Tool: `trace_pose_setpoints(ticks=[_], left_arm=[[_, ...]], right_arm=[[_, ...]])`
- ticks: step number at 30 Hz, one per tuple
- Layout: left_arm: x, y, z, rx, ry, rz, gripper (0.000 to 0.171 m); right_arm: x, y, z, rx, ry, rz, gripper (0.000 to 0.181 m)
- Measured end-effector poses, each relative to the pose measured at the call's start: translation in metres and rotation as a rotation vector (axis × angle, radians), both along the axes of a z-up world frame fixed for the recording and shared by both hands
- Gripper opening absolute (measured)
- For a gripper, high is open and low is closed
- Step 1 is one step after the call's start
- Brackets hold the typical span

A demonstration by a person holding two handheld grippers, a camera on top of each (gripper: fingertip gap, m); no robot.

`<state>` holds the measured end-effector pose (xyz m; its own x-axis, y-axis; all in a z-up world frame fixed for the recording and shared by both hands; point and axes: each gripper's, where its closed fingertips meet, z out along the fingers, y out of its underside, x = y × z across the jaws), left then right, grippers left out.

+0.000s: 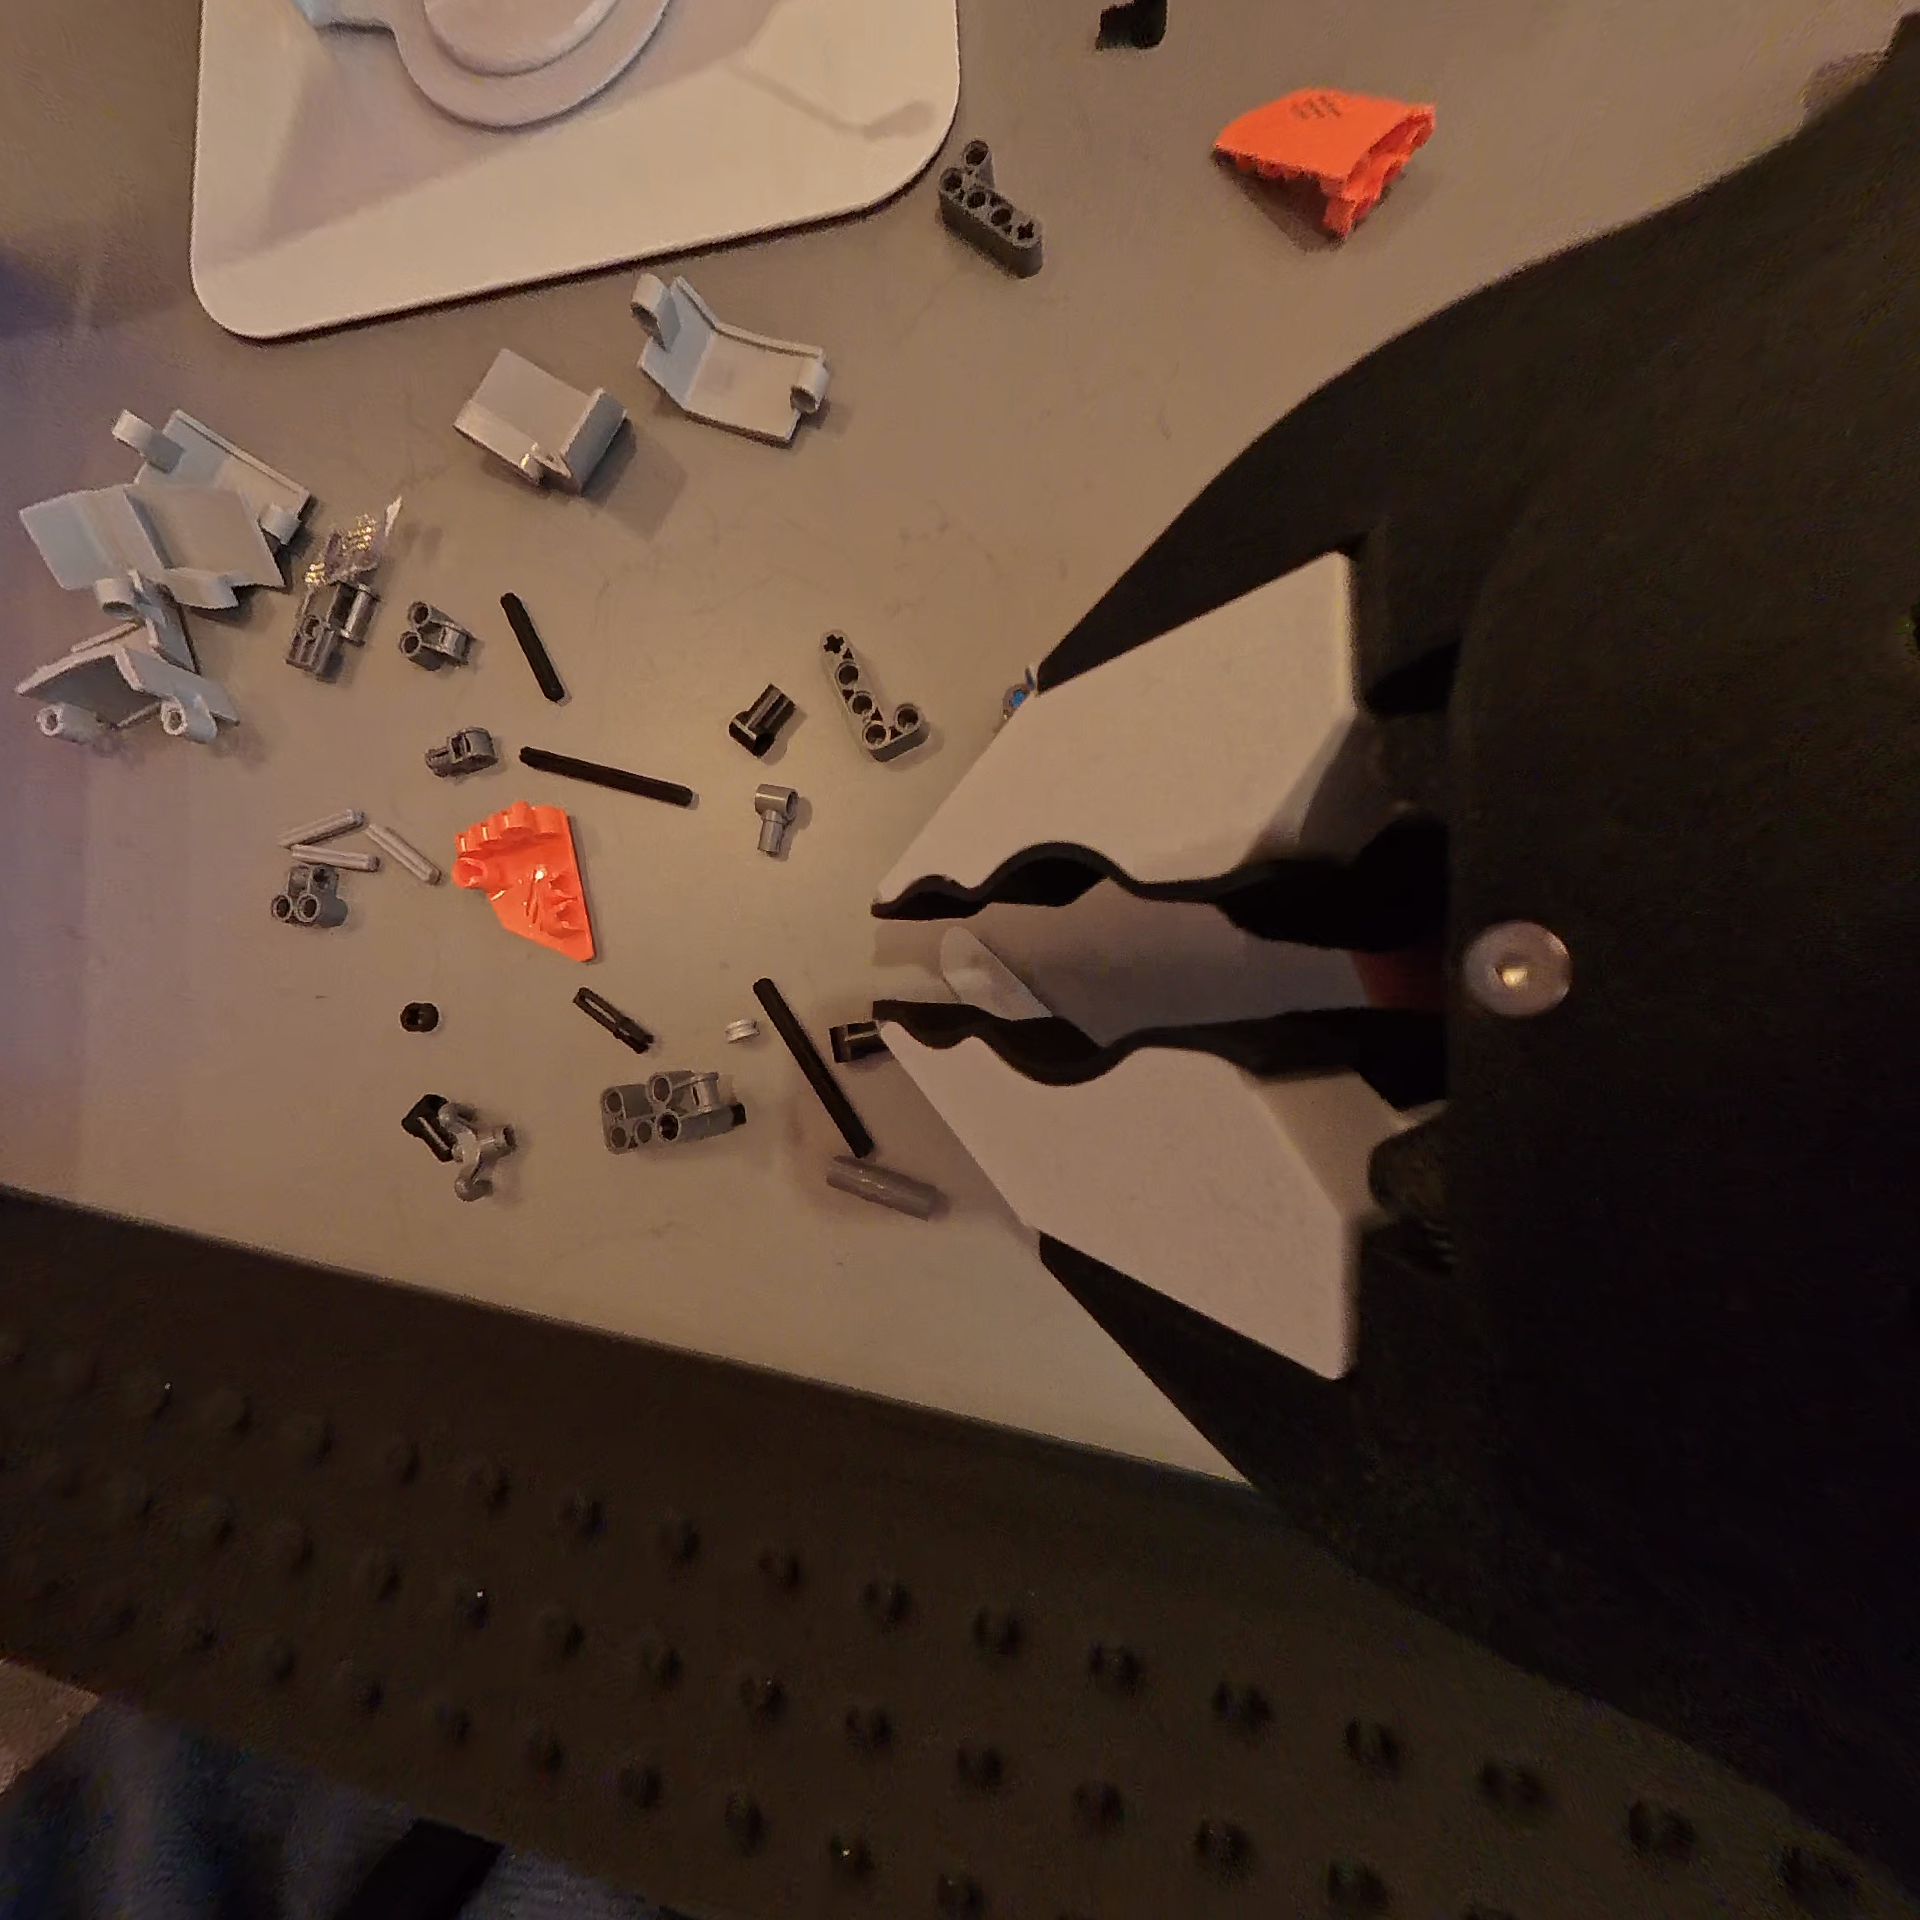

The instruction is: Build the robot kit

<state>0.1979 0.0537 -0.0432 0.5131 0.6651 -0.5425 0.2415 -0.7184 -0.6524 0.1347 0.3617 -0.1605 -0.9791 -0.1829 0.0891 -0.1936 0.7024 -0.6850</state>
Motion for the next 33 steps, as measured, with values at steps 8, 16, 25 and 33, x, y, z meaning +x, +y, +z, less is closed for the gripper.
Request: trace_pose_setpoints(ticks=[8, 16, 25, 33], left_arm=[[-0.043, -0.046, -0.093, -0.007, -0.407, 0.241, 0.000], [-0.052, -0.056, -0.128, 0.094, -0.561, 0.322, 0.012], [-0.053, -0.063, -0.141, 0.083, -0.589, 0.382, 0.009], [-0.053, -0.063, -0.142, 0.063, -0.559, 0.365, 0.005]], right_arm=[[0.000, -0.001, -0.008, 0.005, -0.021, 0.010, 0.014], [0.000, 0.002, -0.012, 0.008, -0.033, 0.018, 0.013], [0.001, 0.003, -0.012, 0.001, -0.035, 0.019, 0.013], [0.002, 0.003, -0.009, -0.006, -0.033, 0.023, 0.013]])
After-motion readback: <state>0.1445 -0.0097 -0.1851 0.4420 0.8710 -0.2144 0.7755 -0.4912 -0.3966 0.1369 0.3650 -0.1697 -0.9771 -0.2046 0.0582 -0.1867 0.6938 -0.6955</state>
